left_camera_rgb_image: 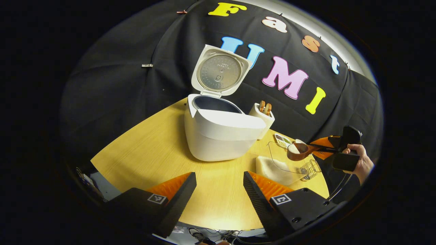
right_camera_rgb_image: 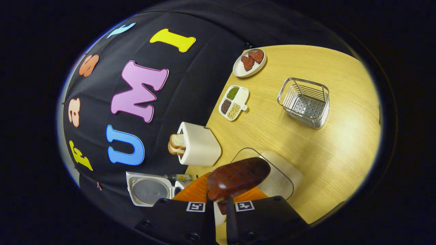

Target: Close the left gripper, press the button to open the rice cooker; take a wooden spoon from the chopstick holder with the right hand, scoop a spoonful of rice and pour it into the rice cooker, then put the wooden spoon back into the chopstick holder.

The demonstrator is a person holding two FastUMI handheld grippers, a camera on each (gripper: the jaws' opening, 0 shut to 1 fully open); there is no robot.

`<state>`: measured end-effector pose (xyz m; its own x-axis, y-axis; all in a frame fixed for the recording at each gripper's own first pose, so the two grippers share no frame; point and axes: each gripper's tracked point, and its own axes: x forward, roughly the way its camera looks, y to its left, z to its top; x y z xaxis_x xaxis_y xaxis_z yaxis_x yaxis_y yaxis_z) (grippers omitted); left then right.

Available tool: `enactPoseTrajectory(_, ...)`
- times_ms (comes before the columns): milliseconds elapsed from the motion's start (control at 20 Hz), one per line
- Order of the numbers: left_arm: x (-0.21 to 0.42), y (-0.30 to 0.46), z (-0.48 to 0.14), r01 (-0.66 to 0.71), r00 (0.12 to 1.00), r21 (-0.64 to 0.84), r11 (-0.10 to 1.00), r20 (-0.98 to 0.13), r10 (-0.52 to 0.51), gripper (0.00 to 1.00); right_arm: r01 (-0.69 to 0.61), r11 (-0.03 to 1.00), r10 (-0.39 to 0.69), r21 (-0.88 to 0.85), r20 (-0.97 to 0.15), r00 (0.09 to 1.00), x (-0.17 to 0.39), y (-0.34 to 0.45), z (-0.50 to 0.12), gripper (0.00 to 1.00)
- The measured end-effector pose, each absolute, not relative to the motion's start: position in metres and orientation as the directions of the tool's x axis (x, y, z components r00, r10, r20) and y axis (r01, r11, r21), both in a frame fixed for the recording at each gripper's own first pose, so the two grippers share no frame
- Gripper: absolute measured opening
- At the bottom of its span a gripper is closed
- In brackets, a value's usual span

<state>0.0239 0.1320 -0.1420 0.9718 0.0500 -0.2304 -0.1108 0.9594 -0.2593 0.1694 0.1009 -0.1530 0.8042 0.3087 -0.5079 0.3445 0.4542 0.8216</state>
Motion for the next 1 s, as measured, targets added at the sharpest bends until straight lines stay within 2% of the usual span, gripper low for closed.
enactPoseTrajectory(400,0.023,0.15,-0.138,-0.144,0.971,-0.275,0.951,-0.226,0.082,0.96,0.284,0.331,0.442,0.9,-0.413,0.796,0.182,0.166,-0.093,0.17)
enactPoseTrajectory(800,0.036,0.166,-0.125,-0.145,0.976,-0.251,0.957,-0.197,0.096,0.96,0.232,0.276,0.542,0.933,-0.351,0.764,0.205,0.247,-0.059,0.17)
enactPoseTrajectory(1000,0.046,0.178,-0.122,-0.143,0.977,-0.243,0.959,-0.189,0.098,0.96,0.199,0.294,0.574,0.935,-0.339,0.745,0.218,0.293,-0.052,0.17)
